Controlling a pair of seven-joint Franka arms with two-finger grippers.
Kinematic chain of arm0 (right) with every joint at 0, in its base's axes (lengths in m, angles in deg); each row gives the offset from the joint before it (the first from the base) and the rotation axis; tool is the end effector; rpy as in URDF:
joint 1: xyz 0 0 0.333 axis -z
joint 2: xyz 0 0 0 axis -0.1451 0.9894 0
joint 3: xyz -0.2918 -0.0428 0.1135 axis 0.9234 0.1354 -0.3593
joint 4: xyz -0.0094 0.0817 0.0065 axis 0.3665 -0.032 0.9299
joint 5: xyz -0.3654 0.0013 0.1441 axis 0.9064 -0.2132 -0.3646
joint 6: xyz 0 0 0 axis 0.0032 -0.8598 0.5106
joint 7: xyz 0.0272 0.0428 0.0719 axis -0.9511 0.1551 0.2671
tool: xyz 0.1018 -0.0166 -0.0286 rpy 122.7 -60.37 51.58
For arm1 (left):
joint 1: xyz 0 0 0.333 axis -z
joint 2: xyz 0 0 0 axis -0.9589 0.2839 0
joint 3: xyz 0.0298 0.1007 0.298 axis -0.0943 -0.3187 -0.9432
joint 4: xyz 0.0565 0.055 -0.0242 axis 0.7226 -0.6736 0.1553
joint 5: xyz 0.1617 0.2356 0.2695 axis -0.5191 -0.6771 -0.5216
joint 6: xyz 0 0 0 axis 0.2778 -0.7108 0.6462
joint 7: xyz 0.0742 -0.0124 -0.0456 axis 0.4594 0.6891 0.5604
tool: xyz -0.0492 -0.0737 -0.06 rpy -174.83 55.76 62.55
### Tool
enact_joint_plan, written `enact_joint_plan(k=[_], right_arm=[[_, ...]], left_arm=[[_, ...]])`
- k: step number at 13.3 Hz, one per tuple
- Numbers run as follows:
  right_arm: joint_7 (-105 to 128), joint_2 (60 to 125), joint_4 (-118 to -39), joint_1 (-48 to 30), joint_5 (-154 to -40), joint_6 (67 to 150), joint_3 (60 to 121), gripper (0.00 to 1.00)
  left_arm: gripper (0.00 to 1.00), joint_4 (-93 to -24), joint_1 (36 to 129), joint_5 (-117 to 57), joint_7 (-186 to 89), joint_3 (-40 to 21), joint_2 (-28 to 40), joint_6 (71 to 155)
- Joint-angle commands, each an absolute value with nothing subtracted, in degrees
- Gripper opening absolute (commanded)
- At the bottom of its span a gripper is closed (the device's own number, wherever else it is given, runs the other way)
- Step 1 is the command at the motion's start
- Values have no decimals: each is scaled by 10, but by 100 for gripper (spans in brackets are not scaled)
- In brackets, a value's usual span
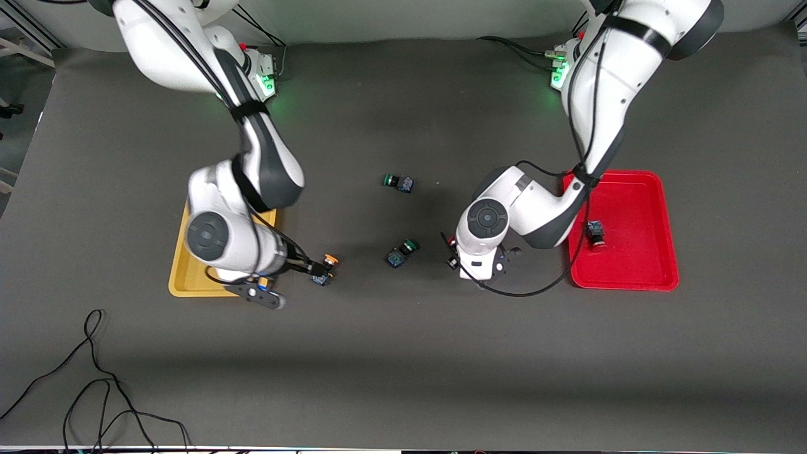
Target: Place red and yellow buttons in trays
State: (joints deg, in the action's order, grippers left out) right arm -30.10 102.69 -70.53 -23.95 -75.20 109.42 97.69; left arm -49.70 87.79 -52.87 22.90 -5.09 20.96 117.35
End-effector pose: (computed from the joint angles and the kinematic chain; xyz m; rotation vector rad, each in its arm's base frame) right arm 0.6291 0.2624 0.2907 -3.0300 0.6134 0.2448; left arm 0.5751 -0.3745 0.2397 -2.9242 -0.9708 0.1571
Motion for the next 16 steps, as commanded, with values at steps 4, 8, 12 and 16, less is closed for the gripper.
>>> enact_joint_plan(k=[4,8,12,16], right_arm=[[-317,1052,-825,-236,-751,1275,947,100],[-317,1069,-836,-235,-752,1320,936,99],[-317,1075,-838,-235,-751,1330,936,69],[-316,1074,-838,-233,-752,1327,936,29]], left_arm=[[6,-527,793,-418,-133,-54,18,970],[6,-673,648,-416,-408,-59,-102,975],[6,-749,524,-457,-570,-60,-91,1071],[8,-864,476,-541,-573,-61,-34,1286]])
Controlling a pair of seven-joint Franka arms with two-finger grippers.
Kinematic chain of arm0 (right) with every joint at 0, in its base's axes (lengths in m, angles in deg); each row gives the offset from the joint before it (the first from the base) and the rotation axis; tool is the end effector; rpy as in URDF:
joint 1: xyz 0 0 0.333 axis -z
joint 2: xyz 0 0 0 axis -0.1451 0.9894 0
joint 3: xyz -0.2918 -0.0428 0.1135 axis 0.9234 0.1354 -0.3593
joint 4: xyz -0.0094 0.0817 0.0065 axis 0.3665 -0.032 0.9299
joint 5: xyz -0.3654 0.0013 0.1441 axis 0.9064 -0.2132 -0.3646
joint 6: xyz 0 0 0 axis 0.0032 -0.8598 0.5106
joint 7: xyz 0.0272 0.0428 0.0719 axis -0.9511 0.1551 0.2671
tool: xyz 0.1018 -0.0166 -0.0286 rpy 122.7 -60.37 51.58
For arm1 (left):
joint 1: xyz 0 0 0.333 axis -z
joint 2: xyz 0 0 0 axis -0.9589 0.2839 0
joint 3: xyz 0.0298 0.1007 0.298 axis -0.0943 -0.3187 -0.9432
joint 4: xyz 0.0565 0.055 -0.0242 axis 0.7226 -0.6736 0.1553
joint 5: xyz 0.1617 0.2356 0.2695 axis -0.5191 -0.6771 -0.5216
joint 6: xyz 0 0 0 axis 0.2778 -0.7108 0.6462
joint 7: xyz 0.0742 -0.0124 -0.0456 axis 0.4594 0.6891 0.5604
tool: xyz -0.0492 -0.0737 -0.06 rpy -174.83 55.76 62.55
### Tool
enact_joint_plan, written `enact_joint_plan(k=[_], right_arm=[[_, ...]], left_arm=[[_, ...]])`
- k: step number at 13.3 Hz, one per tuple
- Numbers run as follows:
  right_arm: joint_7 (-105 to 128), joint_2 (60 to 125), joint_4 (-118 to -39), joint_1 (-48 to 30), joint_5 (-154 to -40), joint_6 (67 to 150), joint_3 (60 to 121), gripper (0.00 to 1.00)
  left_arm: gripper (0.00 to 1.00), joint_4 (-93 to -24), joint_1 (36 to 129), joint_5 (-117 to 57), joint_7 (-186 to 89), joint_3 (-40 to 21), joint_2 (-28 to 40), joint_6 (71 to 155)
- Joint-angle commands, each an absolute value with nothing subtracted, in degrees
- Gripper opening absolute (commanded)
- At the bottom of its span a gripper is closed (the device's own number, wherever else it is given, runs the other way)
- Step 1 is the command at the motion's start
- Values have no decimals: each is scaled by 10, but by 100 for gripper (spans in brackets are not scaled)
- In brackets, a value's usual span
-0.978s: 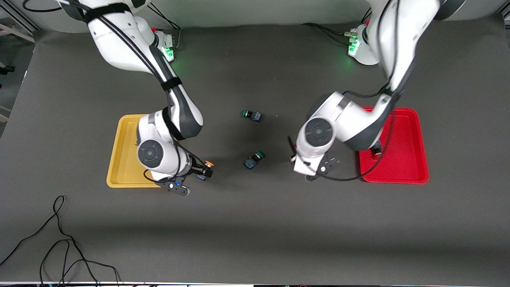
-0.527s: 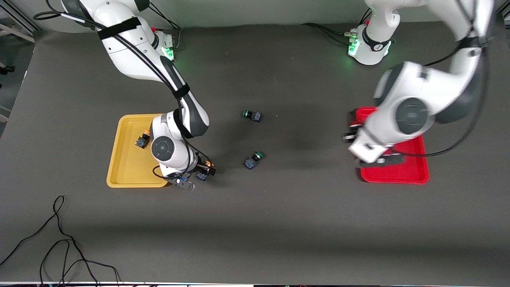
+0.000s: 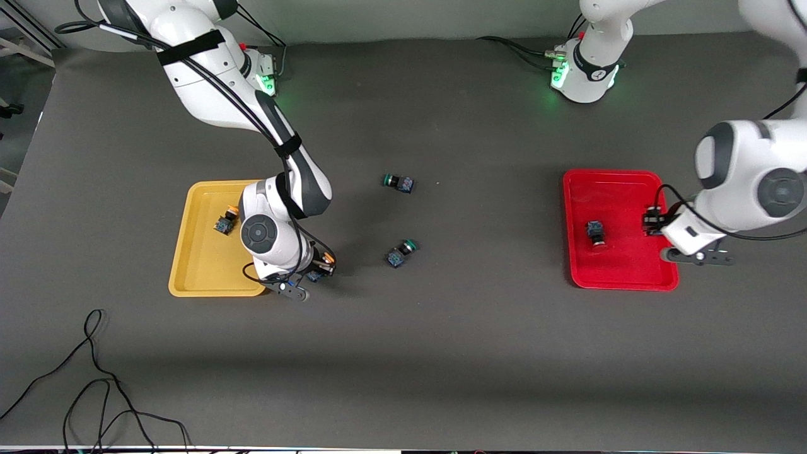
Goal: Place red and yellow buttons in trays
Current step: 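Carry the orange button to the yellow tray while the left gripper withdraws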
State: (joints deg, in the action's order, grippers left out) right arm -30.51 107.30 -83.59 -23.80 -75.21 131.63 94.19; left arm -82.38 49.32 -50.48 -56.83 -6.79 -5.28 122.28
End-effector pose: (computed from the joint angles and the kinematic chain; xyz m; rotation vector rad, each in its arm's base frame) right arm 0.5903 0.2592 0.1701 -3.0301 0.6413 0.1169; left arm 0.5443 0.0375 0.2798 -3.0677 0.1757 0.2631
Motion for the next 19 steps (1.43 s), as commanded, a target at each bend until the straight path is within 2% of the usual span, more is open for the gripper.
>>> enact_joint_plan(k=[1,2,3,4,5,7,8,11,14,16,19], right_arm=[[-316,1069,-838,-233,-752,1323,936,24],[-315,1062,-838,-233,-751,1317,936,20],[-312,1049,-836,-232,-752,1295,937,19],[-309,1032,-833,-232,-751,1266,939,18],[-308,1010,-833,-229,-751,1241,941,17],[-306,964,-833,-220,-744,1191,944,17],[-307,943,-832,-220,-741,1163,947,17],[-306,881,-833,-218,-696,1083,960,17],[-298,830,-833,-212,-660,1019,966,17],[-256,808,-836,-212,-657,993,993,17],[-185,797,-863,-212,-657,997,1038,18]], left_arm=[[9,-865,460,-555,-573,-61,-15,1301],[17,-864,455,-565,-573,-61,-6,1312],[46,-864,455,-569,-573,-61,5,1317],[94,-860,455,-570,-573,-61,11,1320],[100,-857,455,-570,-571,-61,9,1316],[100,-843,455,-569,-573,-59,-7,1295],[100,-826,456,-568,-573,-57,-23,1259],[100,-746,460,-548,-574,-41,-65,1127],[100,-625,460,-482,-598,-32,-92,965],[100,-556,460,-453,-623,-32,-107,873],[100,-533,461,-439,-625,-32,-150,834]])
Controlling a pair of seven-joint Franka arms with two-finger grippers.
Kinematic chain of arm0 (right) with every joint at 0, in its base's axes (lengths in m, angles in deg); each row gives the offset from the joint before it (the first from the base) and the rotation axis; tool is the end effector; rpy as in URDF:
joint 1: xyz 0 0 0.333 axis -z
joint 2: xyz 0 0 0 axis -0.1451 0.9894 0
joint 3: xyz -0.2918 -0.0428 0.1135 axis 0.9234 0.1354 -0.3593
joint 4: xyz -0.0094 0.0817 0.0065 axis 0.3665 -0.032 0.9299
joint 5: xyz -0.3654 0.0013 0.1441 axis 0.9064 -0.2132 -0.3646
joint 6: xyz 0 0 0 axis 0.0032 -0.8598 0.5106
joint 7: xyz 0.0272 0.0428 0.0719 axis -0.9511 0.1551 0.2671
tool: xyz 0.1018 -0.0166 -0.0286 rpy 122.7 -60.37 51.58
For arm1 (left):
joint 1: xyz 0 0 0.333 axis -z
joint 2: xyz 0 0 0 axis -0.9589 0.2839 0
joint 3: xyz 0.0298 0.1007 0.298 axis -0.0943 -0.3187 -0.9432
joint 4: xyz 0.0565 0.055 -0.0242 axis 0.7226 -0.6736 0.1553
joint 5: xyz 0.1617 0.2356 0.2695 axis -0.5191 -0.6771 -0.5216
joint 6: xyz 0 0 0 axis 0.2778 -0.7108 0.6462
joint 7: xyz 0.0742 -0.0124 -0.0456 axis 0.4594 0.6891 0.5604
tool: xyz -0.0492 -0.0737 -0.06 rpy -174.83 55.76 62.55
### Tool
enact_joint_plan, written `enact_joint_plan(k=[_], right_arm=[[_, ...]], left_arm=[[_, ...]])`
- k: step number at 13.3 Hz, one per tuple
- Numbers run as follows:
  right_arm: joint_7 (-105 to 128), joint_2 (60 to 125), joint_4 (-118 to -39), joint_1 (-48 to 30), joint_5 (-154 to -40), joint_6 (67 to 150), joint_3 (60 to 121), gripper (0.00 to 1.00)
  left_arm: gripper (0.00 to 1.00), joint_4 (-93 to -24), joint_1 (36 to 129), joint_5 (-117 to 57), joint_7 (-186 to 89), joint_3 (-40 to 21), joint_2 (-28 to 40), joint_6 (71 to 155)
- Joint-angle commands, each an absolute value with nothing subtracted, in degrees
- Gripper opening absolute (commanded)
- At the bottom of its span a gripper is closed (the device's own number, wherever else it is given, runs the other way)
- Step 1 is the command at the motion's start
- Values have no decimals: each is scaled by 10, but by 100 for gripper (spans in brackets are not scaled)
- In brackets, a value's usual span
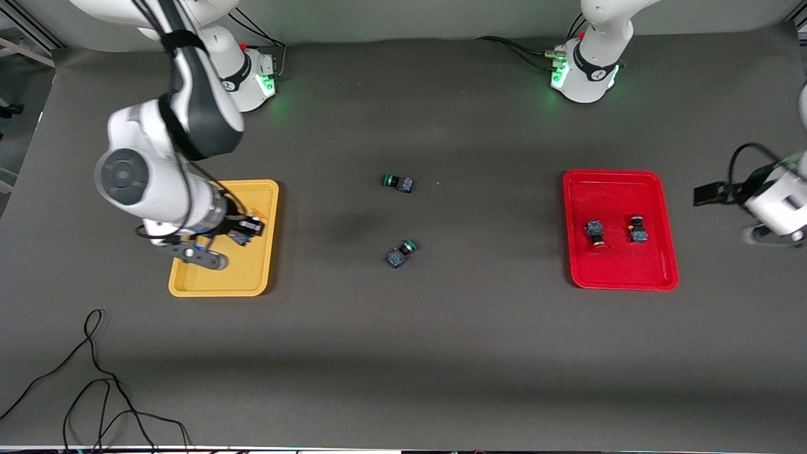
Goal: Place red and yellow buttons in trays
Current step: 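Lower the orange button into the yellow tray and open the right gripper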
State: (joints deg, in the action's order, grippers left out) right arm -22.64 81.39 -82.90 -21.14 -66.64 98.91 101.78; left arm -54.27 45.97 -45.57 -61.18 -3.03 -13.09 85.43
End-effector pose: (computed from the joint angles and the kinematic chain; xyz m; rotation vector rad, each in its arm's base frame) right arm 0.5802 0.1512 0.4182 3.0815 -0.5029 -0.2564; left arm 0.5701 0.0501 0.5258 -3.0671 0.1187 0.3101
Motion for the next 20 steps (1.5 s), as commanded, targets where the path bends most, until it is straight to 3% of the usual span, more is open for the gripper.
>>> enact_joint_plan(k=[1,2,4,7,11,13,14,15,16,20], right_arm=[[-170,792,-889,-212,-659,1020,1046,18],[-149,783,-933,-210,-659,1066,1052,18],[-95,776,-1037,-208,-663,1198,1065,18],[-35,823,-1116,-203,-664,1359,1066,18],[-33,906,-1119,-200,-691,1448,1061,20],[-30,917,-1118,-201,-700,1459,1057,35],[-30,919,-1118,-201,-701,1459,1057,68],[-29,918,-1118,-200,-702,1460,1057,90],[-28,916,-1118,-200,-712,1459,1057,100],[-5,896,-1118,-199,-737,1450,1057,100]], left_arm=[[100,-533,464,-418,-625,-37,-168,833],[100,-535,490,-410,-625,-53,-177,832],[100,-537,603,-408,-625,-151,-184,833],[100,-537,735,-406,-623,-263,-186,841],[100,-532,746,-405,-614,-264,-187,843],[100,-532,745,-387,-610,-265,-187,849],[100,-532,745,-382,-607,-265,-188,854],[100,-533,746,-383,-597,-265,-191,858],[100,-533,745,-384,-593,-265,-191,860],[100,-535,745,-382,-593,-264,-191,857]])
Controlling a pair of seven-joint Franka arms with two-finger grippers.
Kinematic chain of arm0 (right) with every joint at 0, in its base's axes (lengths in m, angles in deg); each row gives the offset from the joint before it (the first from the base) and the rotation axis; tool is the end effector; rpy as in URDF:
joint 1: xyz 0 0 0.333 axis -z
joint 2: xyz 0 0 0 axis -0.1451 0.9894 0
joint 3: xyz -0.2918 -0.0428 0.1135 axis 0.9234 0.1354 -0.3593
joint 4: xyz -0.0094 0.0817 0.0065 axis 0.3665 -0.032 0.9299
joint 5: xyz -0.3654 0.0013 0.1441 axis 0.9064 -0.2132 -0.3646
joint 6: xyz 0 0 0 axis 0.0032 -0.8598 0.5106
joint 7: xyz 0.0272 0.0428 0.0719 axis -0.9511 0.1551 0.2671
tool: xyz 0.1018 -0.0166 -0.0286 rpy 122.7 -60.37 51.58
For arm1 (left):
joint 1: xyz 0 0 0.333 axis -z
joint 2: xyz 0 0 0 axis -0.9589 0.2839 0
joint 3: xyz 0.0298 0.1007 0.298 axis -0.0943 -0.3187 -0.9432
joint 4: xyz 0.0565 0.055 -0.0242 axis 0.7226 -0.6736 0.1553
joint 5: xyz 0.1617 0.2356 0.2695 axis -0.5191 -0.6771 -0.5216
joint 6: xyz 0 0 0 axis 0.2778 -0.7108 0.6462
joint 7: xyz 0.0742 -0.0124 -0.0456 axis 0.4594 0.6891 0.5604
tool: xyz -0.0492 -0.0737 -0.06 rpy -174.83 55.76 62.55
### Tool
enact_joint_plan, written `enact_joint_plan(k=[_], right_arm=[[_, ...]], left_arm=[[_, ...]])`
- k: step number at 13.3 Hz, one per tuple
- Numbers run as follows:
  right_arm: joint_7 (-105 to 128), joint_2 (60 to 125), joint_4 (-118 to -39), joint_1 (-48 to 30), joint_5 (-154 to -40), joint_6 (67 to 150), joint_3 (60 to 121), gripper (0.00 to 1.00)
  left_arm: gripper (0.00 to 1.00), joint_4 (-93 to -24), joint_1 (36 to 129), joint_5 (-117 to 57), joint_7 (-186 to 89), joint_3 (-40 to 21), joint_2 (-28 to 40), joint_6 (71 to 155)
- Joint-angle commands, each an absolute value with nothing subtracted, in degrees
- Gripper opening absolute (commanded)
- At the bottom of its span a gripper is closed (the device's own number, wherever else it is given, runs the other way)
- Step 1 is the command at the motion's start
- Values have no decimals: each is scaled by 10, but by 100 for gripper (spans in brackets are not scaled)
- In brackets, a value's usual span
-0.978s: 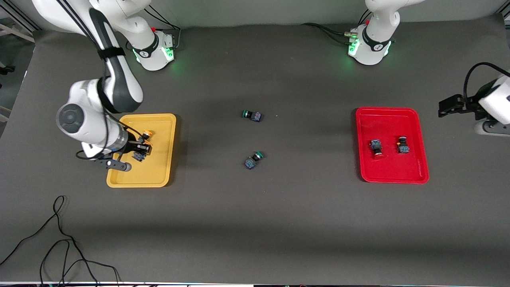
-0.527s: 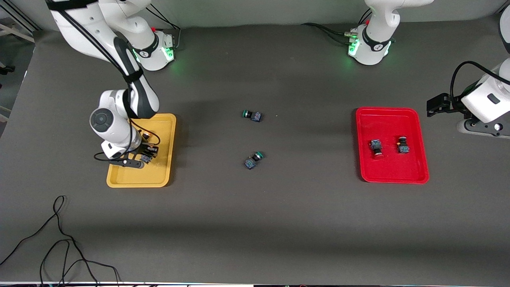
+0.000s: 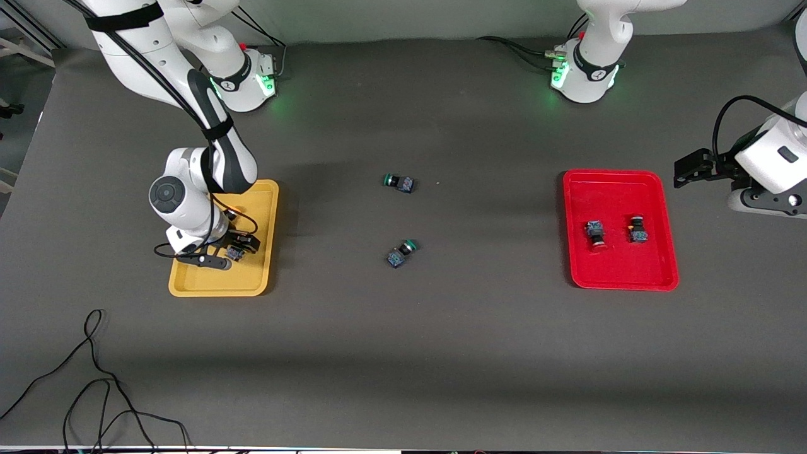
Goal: Place red and yellow buttons in trays
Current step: 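Lower the orange button into the yellow tray and open the right gripper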
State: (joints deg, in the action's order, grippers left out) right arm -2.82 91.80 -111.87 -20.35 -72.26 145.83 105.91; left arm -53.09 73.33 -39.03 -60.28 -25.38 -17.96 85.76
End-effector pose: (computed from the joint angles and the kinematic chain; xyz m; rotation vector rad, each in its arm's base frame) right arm 0.5214 0.0589 0.1839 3.0889 -0.2968 0.0131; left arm 0.5575 -0.0215 0.5781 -3.1296 0.2135 0.1500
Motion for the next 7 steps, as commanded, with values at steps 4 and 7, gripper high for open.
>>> enact_joint_plan(k=[4,7], right_arm=[[-4,814,-1105,-191,-737,1363,1059,100],[-3,760,-1059,-177,-731,1245,1059,100]], left_arm=[[100,-534,747,-382,-591,-264,-192,846],[100,-532,746,-382,-592,-265,-191,845]])
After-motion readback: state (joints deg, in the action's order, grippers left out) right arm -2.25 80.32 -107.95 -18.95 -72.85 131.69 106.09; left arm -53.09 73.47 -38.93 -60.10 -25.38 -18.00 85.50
